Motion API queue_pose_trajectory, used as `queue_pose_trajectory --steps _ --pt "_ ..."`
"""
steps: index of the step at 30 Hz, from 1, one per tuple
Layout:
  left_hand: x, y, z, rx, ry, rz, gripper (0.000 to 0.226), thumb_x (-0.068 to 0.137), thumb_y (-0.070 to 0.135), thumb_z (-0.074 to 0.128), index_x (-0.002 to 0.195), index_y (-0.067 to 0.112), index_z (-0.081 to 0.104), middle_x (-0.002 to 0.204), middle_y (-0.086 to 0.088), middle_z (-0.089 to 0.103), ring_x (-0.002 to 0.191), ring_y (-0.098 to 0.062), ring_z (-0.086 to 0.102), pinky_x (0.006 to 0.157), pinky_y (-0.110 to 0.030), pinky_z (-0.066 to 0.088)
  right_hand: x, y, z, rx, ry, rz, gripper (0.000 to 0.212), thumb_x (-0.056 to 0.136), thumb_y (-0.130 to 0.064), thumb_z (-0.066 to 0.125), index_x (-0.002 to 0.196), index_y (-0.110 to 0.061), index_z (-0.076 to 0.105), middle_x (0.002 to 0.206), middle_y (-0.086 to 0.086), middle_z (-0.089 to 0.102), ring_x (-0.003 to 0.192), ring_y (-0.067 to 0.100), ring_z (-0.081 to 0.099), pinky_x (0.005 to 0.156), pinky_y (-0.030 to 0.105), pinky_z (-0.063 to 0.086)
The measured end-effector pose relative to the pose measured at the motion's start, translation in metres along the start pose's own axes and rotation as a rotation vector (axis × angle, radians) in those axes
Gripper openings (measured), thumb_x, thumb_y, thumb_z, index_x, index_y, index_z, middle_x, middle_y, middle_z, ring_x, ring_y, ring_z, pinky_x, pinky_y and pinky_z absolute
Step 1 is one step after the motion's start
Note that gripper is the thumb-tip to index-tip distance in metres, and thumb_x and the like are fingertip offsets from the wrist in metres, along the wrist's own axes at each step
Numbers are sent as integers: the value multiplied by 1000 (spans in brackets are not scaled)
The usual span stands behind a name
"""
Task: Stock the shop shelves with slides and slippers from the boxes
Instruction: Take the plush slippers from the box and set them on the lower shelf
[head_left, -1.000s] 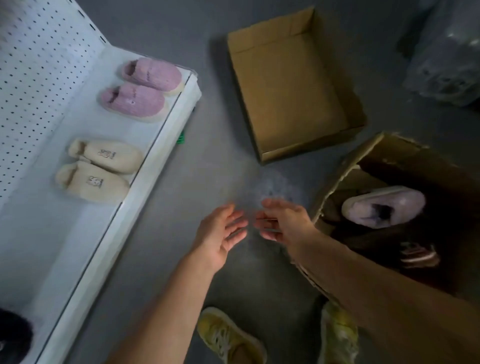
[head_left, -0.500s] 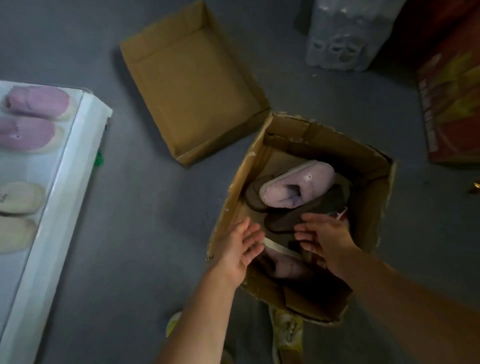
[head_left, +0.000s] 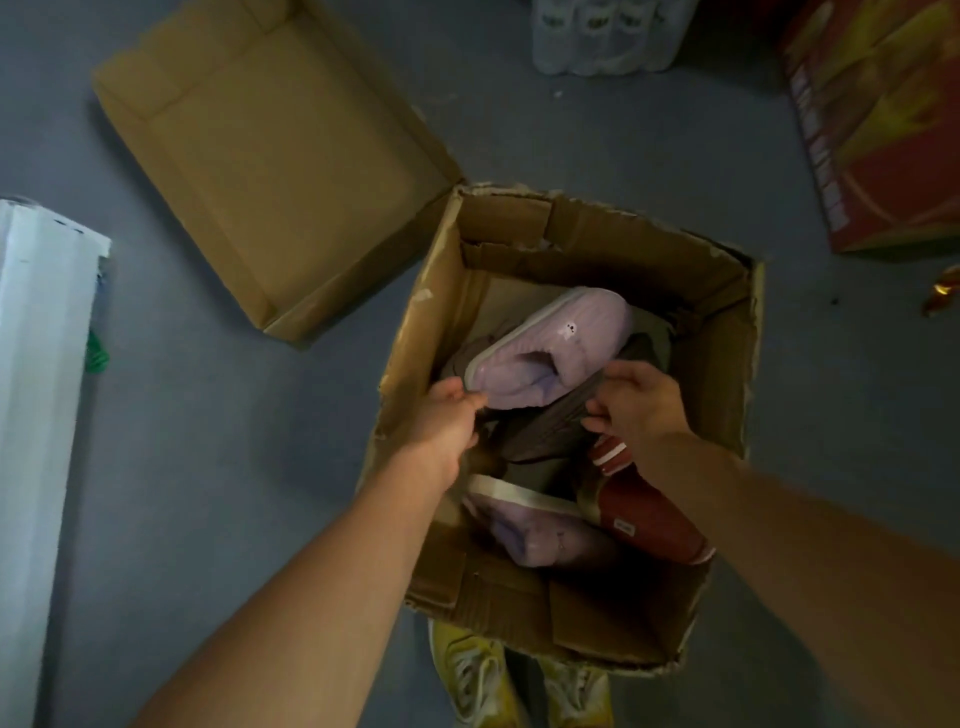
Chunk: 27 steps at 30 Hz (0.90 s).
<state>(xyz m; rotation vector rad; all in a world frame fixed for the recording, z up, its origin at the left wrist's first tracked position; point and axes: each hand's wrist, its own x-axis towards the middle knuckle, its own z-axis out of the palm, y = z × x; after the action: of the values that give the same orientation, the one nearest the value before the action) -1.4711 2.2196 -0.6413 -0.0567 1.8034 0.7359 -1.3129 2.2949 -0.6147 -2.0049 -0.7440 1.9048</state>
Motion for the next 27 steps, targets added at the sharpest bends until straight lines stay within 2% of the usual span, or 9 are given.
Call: queue_pose_trajectory --steps 2,5,9,12,16,19,21,24,27 --pt "20 6 11 144 15 77 62 96 16 58 151 15 30 149 -5 42 131 -23 44 110 -35 36 15 -3 3 -8 6 8 37 97 3 42 133 -1 45 93 13 57 77 22 59 49 24 54" --pt "53 6 28 313 38 153 73 93 18 61 154 13 21 155 -7 36 139 -26 38 108 -30 32 31 -3 6 59 -7 81 42 98 2 43 138 -9 44 126 17 53 117 34 55 74 21 51" --pt "88 -8 42 557 60 156 95 76 35 77 153 16 24 153 -9 38 137 -30 41 109 -42 40 39 6 10 88 -72 101 42 98 5 40 140 -3 40 107 19 60 113 29 55 96 30 46" --pt "101 -19 41 694 78 165 103 57 55 75 145 18 36 149 -8 43 135 -31 41 106 -46 42 40 15 12 -22 -44 51 36 95 7 46 129 -2 52 116 23 59 102 31 62 78 28 56" --pt "93 -13 36 873 69 286 43 85 45 60 121 20 60 126 -9 58 120 -33 48 99 -42 46 40 19 15 -37 -23 -52 22 93 8 49 110 -1 59 85 14 60 66 16 59 57 19 54" --pt "85 -13 19 703 64 292 35 87 45 59 115 23 61 118 -8 64 110 -30 57 95 -41 49 29 24 14 -180 -108 -150 14 94 1 51 93 -8 61 84 13 64 68 20 63 61 30 58" --pt "75 -18 2 509 40 255 32 92 36 62 119 20 60 114 -7 66 99 -22 61 83 -31 50 17 38 17 -272 -252 -176 17 94 1 51 88 -12 61 78 10 65 63 20 63 54 31 55" --pt "61 -28 -22 321 -39 146 32 98 33 55 127 18 53 113 -3 63 83 -11 57 64 -23 44 9 79 20 -819 -509 -326 14 92 -6 55 93 -17 64 87 2 66 76 14 64 66 32 53" --pt "55 -39 -36 215 -83 25 30 98 38 54 125 25 52 118 1 61 97 -14 56 73 -25 45 10 117 16 -1554 -774 -497 28 97 -15 50 123 -20 57 123 1 57 114 22 56 92 36 46"
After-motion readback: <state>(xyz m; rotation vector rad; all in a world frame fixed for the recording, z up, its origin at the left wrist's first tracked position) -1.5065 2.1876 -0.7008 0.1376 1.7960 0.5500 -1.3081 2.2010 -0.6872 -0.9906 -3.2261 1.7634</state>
